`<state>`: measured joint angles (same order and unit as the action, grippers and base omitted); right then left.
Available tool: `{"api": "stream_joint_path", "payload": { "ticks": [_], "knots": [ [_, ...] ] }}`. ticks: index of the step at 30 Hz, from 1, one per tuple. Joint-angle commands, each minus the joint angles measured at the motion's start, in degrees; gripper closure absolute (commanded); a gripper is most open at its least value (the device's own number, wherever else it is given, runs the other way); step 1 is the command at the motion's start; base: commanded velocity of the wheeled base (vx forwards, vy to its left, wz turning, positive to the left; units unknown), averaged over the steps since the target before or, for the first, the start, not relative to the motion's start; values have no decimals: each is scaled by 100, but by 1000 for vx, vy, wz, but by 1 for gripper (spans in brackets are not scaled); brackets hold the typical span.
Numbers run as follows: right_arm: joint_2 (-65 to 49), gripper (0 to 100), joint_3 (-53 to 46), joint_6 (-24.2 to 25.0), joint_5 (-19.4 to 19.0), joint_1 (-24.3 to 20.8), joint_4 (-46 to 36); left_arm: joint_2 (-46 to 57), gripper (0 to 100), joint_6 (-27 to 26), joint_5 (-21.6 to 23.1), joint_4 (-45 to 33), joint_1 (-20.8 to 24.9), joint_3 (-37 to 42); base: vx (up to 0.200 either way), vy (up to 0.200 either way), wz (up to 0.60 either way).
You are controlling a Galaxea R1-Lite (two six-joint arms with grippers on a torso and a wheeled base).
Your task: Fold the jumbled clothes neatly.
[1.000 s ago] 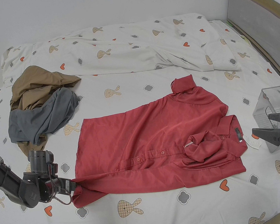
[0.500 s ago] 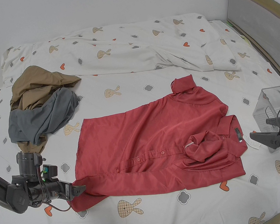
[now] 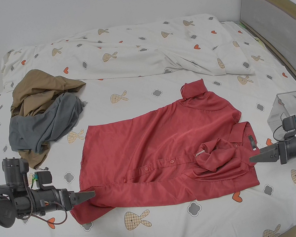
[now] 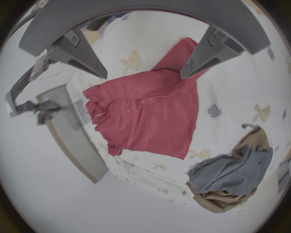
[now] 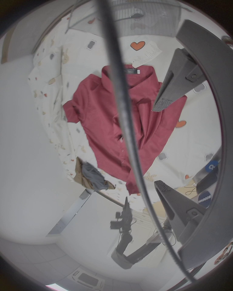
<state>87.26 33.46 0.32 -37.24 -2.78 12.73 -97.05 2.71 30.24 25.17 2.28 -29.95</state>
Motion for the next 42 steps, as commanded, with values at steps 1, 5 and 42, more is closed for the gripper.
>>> {"api": "stream_joint_path", "payload": {
  "ticks": [1,5,42],
  "knots": [
    [2436,0,741,-1130,-653,876,54,1549,0,1663,1106,-1006,-61,-749,0,0,0],
    [2752,0,1075,-1113,-600,770,46,1883,0,2340,1309,-1937,-35,-1382,0,0,0],
    [3306,100,1716,-445,112,-267,63,2094,0,2155,1361,-2139,44,-1338,0,0,0]
  ]
}}
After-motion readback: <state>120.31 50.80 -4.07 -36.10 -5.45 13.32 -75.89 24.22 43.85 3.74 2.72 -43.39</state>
